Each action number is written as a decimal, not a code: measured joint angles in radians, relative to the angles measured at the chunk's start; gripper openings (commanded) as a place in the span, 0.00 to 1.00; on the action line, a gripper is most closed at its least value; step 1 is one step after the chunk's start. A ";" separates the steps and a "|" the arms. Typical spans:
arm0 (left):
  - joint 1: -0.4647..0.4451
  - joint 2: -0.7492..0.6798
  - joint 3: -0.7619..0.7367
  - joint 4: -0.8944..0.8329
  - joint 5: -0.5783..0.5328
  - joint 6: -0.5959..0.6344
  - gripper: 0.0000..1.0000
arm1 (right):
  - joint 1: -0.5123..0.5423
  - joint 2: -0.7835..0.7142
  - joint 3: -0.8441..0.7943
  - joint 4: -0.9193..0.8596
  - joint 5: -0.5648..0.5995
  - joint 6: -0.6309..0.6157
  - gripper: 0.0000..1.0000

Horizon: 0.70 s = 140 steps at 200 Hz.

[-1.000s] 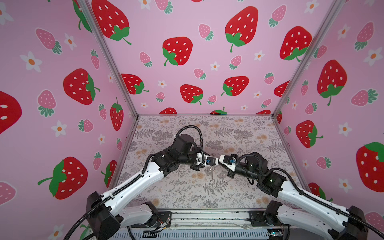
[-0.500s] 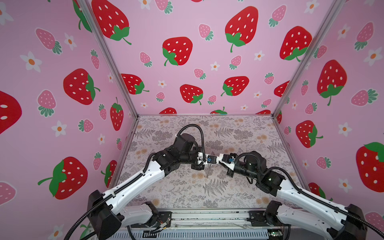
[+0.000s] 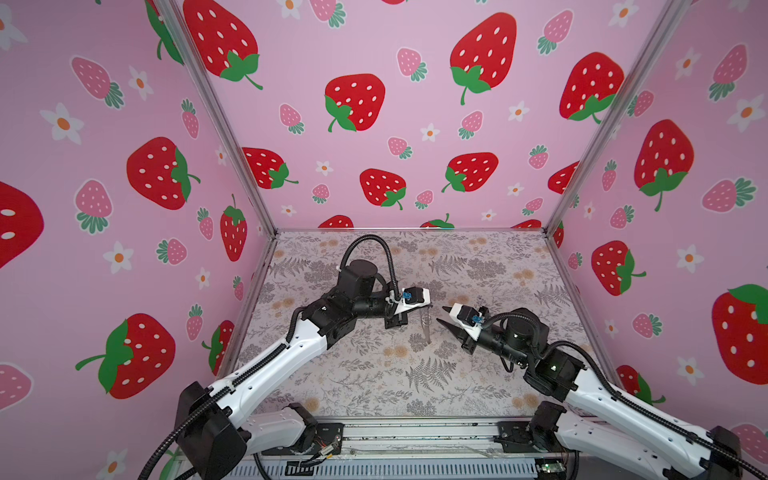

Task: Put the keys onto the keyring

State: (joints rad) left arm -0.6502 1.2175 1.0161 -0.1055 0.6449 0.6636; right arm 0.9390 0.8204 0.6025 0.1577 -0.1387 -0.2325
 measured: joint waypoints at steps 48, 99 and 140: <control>0.001 -0.011 -0.053 0.108 0.018 -0.101 0.00 | 0.000 0.046 0.000 0.025 0.010 0.031 0.32; 0.001 -0.048 -0.068 0.154 0.028 -0.140 0.00 | 0.000 0.067 0.000 0.057 0.037 0.046 0.32; 0.000 -0.050 -0.079 0.161 0.035 -0.150 0.00 | 0.000 0.100 0.015 0.084 0.041 0.050 0.31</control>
State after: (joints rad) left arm -0.6498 1.1679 0.9371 0.0551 0.6796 0.5140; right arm 0.9390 0.9203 0.6174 0.2417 -0.0975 -0.1829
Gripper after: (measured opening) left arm 0.048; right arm 0.321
